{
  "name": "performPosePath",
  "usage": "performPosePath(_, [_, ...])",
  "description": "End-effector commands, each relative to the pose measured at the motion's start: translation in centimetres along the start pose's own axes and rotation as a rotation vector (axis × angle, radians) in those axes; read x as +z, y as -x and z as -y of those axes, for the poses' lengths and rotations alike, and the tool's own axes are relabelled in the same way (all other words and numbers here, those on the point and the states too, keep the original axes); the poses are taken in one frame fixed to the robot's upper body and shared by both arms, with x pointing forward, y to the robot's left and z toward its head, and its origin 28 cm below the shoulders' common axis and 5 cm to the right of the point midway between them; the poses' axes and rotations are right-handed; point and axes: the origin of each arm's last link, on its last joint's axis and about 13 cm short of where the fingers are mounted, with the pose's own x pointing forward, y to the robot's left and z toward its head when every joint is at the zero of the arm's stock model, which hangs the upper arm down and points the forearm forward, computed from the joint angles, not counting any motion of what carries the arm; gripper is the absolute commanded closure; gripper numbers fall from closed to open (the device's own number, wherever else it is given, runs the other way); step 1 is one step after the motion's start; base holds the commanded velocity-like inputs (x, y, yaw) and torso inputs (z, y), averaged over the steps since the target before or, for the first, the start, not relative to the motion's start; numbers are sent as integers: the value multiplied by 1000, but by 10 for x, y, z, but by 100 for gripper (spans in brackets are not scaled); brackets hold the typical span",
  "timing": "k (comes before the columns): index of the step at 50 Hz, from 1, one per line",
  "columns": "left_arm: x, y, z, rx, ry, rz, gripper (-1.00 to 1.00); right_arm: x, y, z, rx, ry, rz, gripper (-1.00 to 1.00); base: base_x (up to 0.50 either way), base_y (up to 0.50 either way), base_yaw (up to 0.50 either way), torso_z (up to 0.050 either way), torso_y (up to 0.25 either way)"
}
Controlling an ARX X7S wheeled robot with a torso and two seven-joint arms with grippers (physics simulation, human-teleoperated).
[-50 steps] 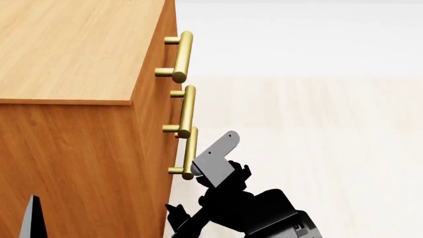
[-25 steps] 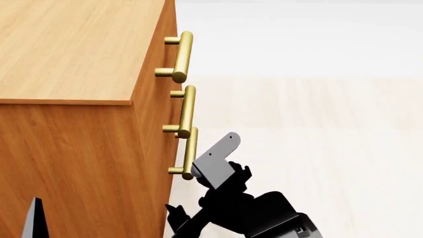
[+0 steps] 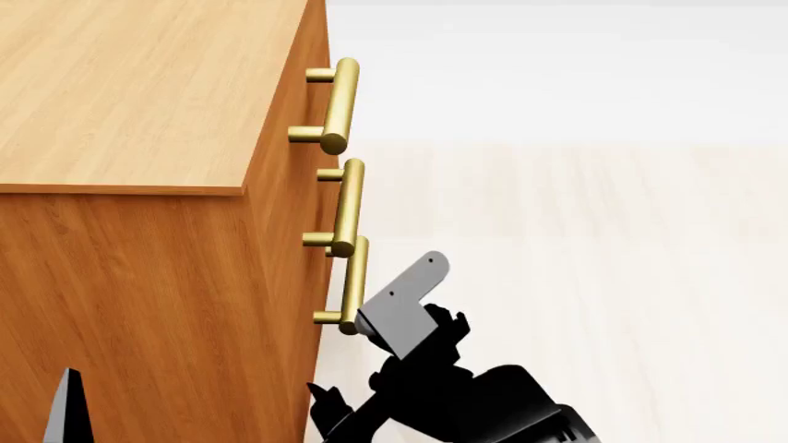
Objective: Close the bottom drawer of the cabinet.
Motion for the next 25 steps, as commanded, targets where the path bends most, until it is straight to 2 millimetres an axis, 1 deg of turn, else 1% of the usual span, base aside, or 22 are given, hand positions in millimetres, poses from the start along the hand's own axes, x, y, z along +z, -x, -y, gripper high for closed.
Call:
performPosePath(1, [0,0,0,-2,0,-3,-100,6,-7,-13,69,-12,43,-100,0,0,0,0,0])
performPosePath(19, [-1,-1,0,-1,0,-5,-100,1,2,-13,50,-29,78,-100,0,0,0,0,0])
performPosePath(25, [0,-1,0,-1,0,-4,-100,-3,5,-14,42,-37,84,-100,0,0,0,0,0])
